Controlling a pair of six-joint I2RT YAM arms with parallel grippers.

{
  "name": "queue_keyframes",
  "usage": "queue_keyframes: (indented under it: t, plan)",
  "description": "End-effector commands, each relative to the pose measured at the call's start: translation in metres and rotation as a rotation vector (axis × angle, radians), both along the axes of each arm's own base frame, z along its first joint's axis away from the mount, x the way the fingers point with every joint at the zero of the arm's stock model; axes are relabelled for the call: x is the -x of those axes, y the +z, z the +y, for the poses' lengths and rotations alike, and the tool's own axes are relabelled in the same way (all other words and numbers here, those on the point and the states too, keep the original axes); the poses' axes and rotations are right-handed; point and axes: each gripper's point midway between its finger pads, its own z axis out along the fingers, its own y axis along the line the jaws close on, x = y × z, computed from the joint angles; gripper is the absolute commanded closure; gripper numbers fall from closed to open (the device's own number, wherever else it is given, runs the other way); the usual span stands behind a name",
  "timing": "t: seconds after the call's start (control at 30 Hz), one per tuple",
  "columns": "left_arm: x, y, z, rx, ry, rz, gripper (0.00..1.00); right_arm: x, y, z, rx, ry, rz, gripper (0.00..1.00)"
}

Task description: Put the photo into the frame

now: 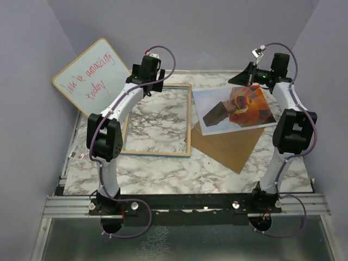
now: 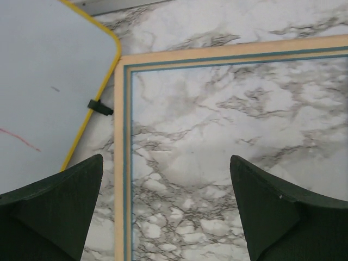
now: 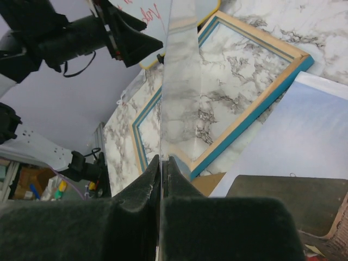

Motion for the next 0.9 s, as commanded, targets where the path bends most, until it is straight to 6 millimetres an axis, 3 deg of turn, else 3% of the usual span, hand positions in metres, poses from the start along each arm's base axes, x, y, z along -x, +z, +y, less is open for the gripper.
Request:
queue_keyframes:
  t: [0.0,0.2,0.4,0.6,0.77,0.87]
  plan:
    - [-0.005,-0.029,0.061,-0.126,0.166,0.055,0.01,-0.001,0.01,-0.014,-0.074,0.027,0.011,0.99]
    - [-0.007,-0.064,0.091,-0.102,0.103,0.155,0.01,-0.001,0.014,-0.024,-0.126,0.01,0.03,0.99]
    - [-0.006,-0.11,0.091,0.021,0.019,0.267,0.01,0.005,0.029,-0.023,-0.251,-0.028,0.108,1.0]
    - [-0.009,-0.152,0.106,0.012,0.087,0.333,0.04,0.0,0.012,-0.024,-0.318,-0.068,0.266,0.99]
    - [-0.002,-0.163,0.118,-0.028,0.127,0.357,0.07,-0.009,-0.002,-0.027,-0.348,-0.128,0.376,1.0]
    - [0.007,-0.171,0.113,-0.006,0.104,0.387,0.17,-0.015,-0.012,-0.028,-0.362,-0.177,0.447,0.99]
